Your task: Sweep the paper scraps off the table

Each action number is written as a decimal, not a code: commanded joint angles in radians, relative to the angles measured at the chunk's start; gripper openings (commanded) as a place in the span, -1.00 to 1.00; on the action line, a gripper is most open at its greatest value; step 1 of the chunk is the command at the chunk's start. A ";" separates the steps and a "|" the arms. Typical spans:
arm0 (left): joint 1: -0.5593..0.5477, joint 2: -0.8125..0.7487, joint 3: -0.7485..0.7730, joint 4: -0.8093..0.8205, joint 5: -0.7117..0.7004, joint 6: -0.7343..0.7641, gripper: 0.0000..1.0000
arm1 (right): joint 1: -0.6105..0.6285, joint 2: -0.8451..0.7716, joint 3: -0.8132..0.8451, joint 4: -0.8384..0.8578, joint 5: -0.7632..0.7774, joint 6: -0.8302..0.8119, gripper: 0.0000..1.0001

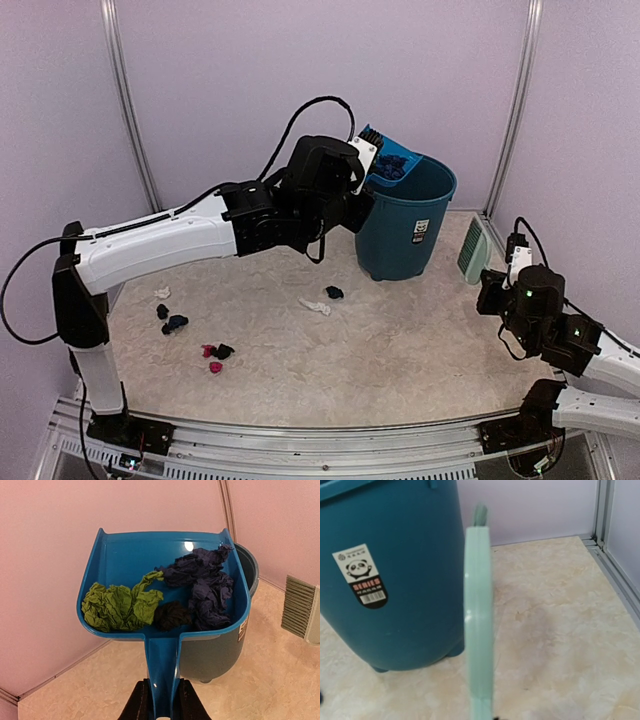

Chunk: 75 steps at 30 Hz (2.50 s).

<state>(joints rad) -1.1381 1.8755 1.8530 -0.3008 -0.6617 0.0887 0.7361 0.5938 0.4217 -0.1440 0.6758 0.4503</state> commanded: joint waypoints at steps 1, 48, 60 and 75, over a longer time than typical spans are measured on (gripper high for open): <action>0.039 0.091 0.113 0.005 0.043 0.105 -1.00 | -0.014 -0.005 -0.015 0.038 -0.003 0.002 -1.00; 0.118 0.379 0.168 0.853 -0.165 1.526 -1.00 | -0.016 -0.023 -0.047 0.079 -0.126 -0.029 -1.00; 0.130 0.387 0.158 0.966 -0.134 1.730 -1.00 | -0.018 -0.049 -0.051 0.081 -0.156 -0.037 -1.00; 0.115 0.167 0.268 0.468 -0.148 1.058 -1.00 | -0.016 -0.130 0.043 0.088 -0.213 -0.108 -1.00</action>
<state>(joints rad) -1.0142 2.1658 2.1628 0.2775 -0.8154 1.3823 0.7288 0.4835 0.4099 -0.1001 0.4965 0.3779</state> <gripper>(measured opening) 0.164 0.081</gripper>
